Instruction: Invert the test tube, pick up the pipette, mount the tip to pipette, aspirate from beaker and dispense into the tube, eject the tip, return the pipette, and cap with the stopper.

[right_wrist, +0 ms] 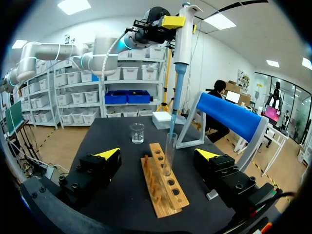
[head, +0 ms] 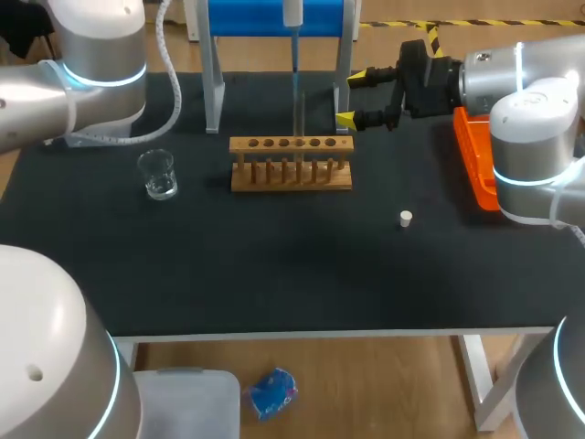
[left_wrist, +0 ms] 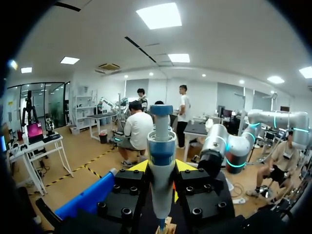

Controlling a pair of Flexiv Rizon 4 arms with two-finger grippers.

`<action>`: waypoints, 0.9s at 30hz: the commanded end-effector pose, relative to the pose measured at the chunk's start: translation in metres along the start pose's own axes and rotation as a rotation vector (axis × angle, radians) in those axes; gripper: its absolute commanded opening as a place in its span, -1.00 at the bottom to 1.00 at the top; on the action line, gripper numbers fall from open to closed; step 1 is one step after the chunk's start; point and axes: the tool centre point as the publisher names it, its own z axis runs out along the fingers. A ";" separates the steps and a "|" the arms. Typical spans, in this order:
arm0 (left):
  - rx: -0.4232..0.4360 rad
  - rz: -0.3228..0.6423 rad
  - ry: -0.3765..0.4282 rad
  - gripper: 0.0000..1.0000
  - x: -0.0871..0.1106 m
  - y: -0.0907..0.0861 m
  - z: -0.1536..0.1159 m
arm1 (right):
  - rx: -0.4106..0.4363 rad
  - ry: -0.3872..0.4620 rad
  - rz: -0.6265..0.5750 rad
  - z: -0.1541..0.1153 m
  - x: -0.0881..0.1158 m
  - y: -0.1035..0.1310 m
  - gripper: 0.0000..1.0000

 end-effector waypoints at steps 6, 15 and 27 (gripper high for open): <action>0.020 0.020 -0.019 -1.00 -0.005 -0.001 0.000 | 0.000 -0.002 -0.001 0.000 0.000 0.000 1.00; 0.073 0.019 -0.005 -1.00 -0.003 -0.003 0.003 | 0.000 -0.002 -0.001 0.000 0.000 0.000 1.00; 0.031 0.028 0.000 -1.00 0.007 0.002 0.001 | 0.000 -0.002 -0.001 0.000 0.000 0.000 1.00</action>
